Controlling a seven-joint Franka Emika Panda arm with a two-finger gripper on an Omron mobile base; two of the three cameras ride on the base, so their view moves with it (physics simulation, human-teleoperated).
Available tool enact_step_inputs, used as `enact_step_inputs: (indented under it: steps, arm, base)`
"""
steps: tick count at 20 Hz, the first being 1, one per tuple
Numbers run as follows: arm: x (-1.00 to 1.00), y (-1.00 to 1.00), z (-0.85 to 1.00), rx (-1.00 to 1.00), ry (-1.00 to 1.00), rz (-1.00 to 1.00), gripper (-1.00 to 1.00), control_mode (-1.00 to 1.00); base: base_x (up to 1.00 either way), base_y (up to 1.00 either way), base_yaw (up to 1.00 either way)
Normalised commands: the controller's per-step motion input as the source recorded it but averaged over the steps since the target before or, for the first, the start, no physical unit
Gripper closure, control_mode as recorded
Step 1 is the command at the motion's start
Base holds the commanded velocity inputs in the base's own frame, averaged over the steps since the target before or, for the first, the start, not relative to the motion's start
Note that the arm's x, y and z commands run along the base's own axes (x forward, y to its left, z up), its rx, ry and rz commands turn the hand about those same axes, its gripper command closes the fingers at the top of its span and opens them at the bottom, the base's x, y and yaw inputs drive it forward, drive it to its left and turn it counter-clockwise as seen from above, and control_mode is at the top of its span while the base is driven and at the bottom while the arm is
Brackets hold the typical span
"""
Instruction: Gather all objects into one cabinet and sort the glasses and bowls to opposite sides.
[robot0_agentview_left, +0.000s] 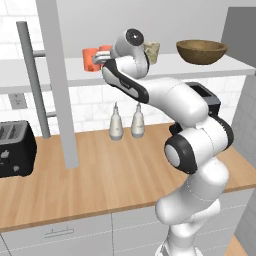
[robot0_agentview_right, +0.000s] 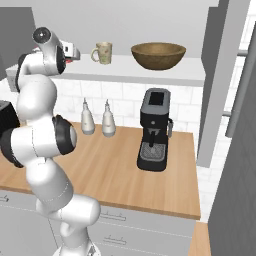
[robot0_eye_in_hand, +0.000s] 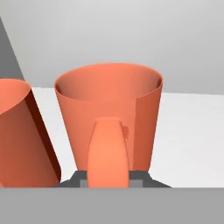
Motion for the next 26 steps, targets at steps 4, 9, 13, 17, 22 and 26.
enact_step_inputs:
  steps: [4,9,13,17,22,26]
  arm:
    - [-0.07,0.00,-0.04,0.00,0.00,0.00,-1.00,-1.00]
    - [-0.10,-0.08,0.00,-0.02,-0.04,-0.03,-1.00,-1.00]
    - [-0.38,-0.52,0.05,0.00,-0.06,-0.04,-1.00,-1.00]
    - [-0.60,-0.74,0.01,0.00,-0.02,-0.16,-1.00,-1.00]
    - [-0.06,-0.40,0.17,0.00,0.01,-0.28,-1.00,-1.00]
    - [0.02,-0.37,0.11,0.00,0.00,-0.25,-1.00,-1.00]
  base:
    - [0.00,0.00,0.00]
    - [0.00,0.00,0.00]
    - [0.00,0.00,0.00]
    - [0.00,0.00,0.00]
    - [0.00,0.00,0.00]
    - [0.00,0.00,0.00]
